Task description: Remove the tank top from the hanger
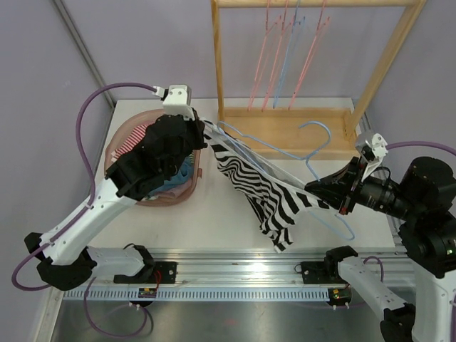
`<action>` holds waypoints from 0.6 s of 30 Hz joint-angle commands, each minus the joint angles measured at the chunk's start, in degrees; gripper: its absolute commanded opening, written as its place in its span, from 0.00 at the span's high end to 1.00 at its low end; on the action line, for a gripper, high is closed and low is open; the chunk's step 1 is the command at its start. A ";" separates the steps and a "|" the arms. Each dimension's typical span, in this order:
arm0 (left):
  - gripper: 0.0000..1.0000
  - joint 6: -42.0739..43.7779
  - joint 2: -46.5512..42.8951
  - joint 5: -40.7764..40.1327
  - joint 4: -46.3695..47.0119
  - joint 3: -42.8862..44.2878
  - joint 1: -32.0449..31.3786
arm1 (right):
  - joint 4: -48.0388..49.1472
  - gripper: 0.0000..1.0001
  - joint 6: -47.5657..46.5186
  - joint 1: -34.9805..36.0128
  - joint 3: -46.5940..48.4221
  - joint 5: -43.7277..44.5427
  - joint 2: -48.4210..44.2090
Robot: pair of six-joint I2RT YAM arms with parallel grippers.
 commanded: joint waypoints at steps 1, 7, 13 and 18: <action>1.00 -3.81 -1.01 1.34 -1.36 1.18 3.00 | -0.15 1.00 -1.10 0.55 0.86 -0.19 -2.57; 1.00 -3.45 -8.03 29.09 13.65 -11.63 2.82 | 26.16 1.00 13.77 0.55 -14.75 8.33 -11.59; 1.00 -0.84 -10.50 46.00 28.96 -22.97 -7.70 | 81.90 1.00 38.93 0.55 -41.57 13.08 -16.91; 1.00 -0.28 -7.34 40.01 25.39 -25.71 -12.91 | 103.31 1.00 43.29 0.55 -49.50 25.69 -14.96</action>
